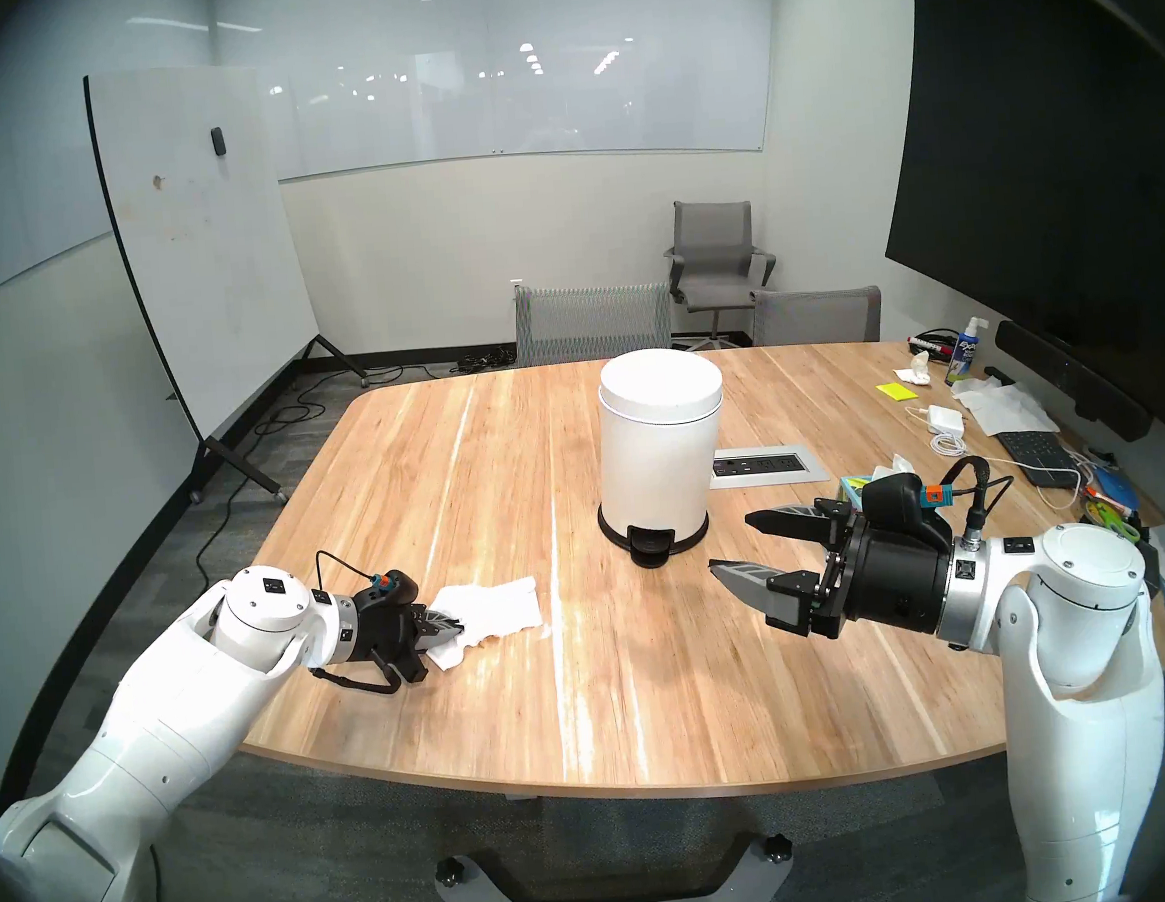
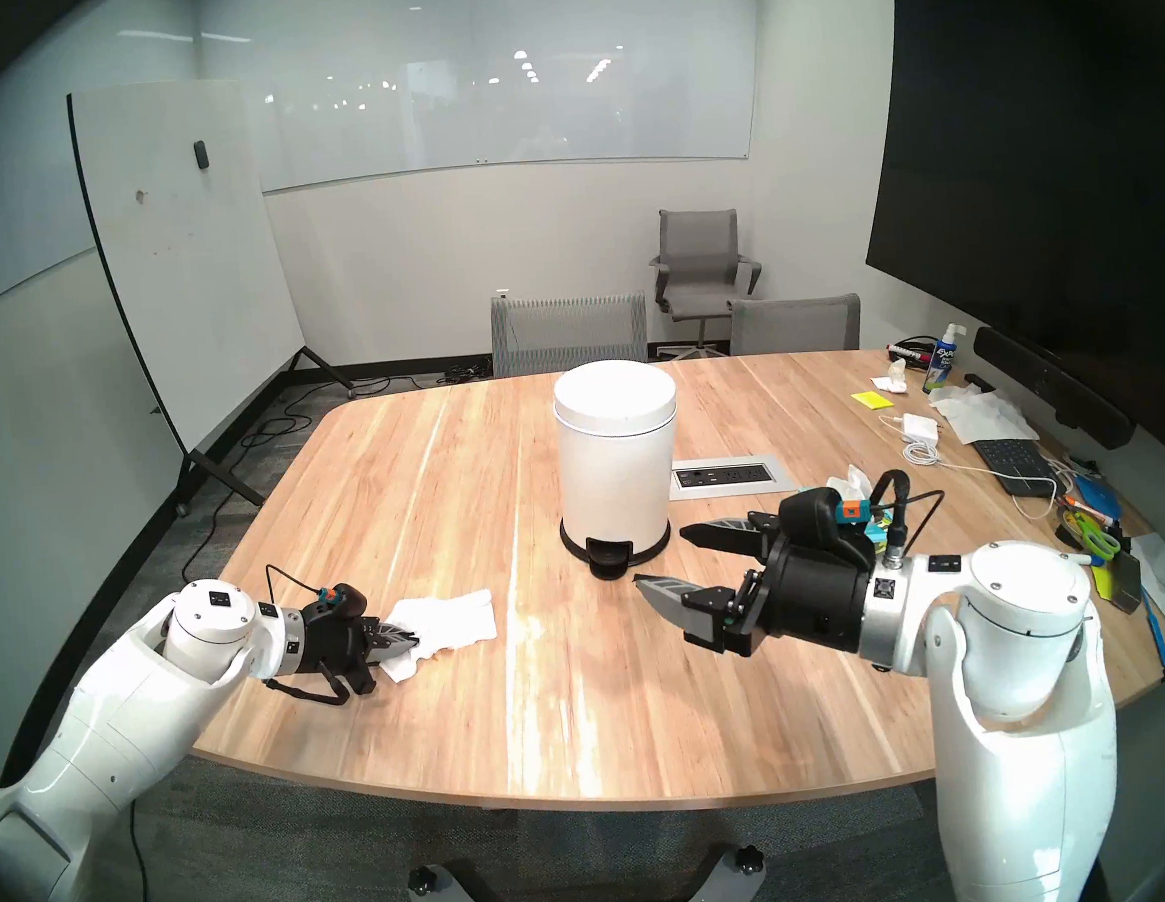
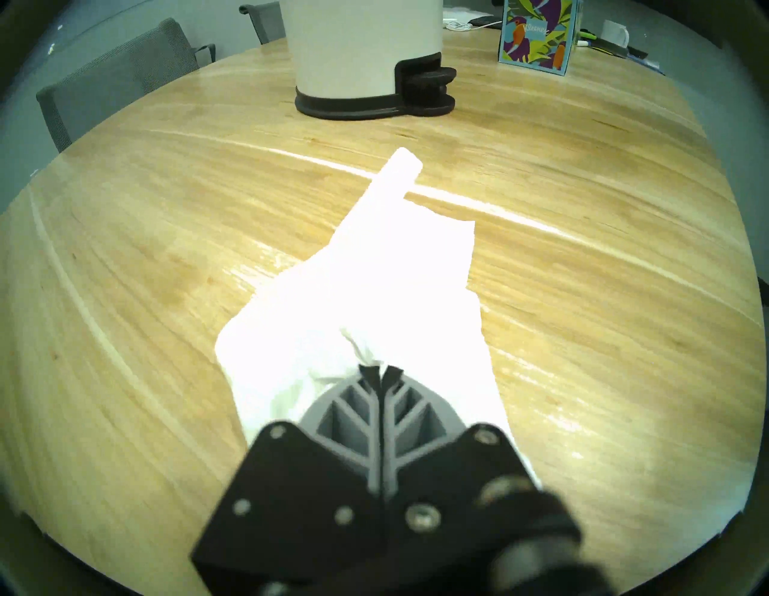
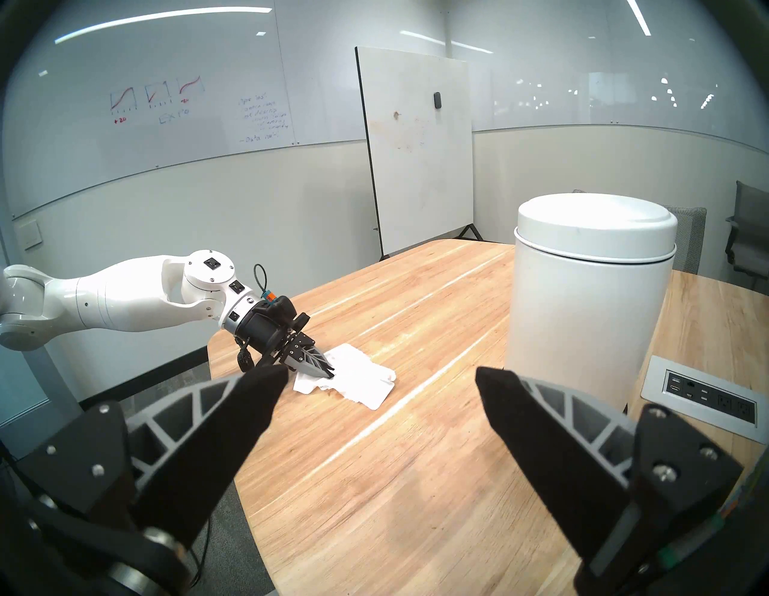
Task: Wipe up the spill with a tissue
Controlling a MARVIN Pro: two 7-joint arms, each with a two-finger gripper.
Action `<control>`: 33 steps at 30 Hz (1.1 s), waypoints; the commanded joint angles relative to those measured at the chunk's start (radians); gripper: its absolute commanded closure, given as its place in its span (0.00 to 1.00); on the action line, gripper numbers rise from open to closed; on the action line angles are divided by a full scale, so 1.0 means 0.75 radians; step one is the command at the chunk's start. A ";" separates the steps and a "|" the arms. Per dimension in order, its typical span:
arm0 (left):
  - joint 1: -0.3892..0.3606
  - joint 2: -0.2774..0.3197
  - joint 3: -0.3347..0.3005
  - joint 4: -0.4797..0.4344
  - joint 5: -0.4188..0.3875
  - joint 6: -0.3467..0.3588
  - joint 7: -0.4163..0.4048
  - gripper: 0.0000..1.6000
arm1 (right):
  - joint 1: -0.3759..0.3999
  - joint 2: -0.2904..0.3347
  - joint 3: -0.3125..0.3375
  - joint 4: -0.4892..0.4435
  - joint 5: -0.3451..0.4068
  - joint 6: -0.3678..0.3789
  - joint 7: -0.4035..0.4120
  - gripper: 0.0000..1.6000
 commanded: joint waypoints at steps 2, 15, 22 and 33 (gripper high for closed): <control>0.076 0.004 -0.010 -0.138 -0.029 0.033 0.017 1.00 | 0.007 0.003 -0.003 -0.021 0.005 0.002 0.007 0.00; -0.014 -0.135 0.047 -0.104 -0.008 0.094 0.100 1.00 | 0.007 0.003 -0.003 -0.021 0.005 0.002 0.007 0.00; -0.077 -0.224 0.084 -0.052 0.003 0.118 0.177 1.00 | 0.007 0.003 -0.003 -0.021 0.005 0.001 0.006 0.00; -0.214 -0.322 0.114 0.131 0.043 0.116 0.256 1.00 | 0.007 0.003 -0.003 -0.021 0.005 0.001 0.006 0.00</control>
